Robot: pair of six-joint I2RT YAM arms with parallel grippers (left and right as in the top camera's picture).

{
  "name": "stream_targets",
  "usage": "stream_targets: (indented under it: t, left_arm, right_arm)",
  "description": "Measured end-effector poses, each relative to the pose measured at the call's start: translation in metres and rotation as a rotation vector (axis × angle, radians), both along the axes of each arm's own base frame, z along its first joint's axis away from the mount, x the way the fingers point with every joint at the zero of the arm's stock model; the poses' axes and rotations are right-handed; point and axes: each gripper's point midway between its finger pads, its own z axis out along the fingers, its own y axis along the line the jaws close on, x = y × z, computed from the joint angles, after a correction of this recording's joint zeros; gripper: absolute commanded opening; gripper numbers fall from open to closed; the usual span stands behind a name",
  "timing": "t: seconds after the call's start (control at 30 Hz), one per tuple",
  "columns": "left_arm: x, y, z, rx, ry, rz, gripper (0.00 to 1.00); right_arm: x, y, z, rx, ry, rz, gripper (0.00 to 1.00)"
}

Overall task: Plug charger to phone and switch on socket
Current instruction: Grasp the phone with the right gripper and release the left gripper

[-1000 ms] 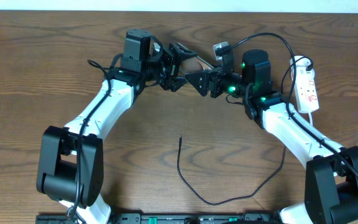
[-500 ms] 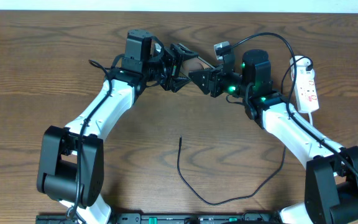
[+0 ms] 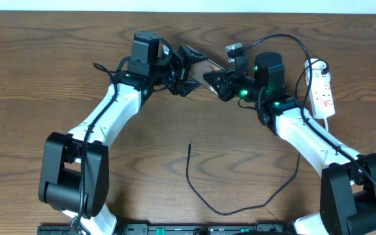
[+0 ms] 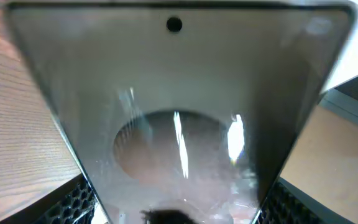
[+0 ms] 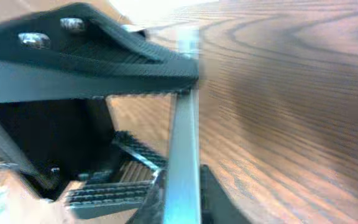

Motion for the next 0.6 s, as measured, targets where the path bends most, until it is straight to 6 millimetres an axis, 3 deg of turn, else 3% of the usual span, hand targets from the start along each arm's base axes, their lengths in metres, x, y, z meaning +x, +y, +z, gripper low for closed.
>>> stream_targets:
  t: [0.17, 0.23, 0.27, 0.33, 0.6]
  left_arm:
    - [0.0001, 0.0002, 0.0000, 0.000, 0.002, 0.001, 0.10]
    - [0.0002, 0.0002, -0.0001, 0.000, 0.001, 0.002, 0.45]
    - [0.0002, 0.0003, -0.0001, 0.000, 0.001, 0.002, 0.71]
    - [0.0005, 0.0005, -0.0003, 0.002, 0.001, 0.004, 0.91]
    - [0.0009, 0.0000, 0.0006, -0.001, -0.001, 0.005, 0.92]
  right_arm:
    - [0.0008, -0.0006, -0.0006, -0.005, -0.003, -0.005, 0.01]
    - [0.0008, -0.0006, -0.0008, -0.005, -0.002, -0.005, 0.01]
    - [0.0009, -0.0006, -0.0008, -0.005, -0.002, -0.005, 0.01]
    - [0.0009, -0.0007, -0.0008, -0.005, -0.002, -0.006, 0.01]
    - [0.0006, 0.0007, -0.0001, 0.005, 0.001, 0.000, 0.01]
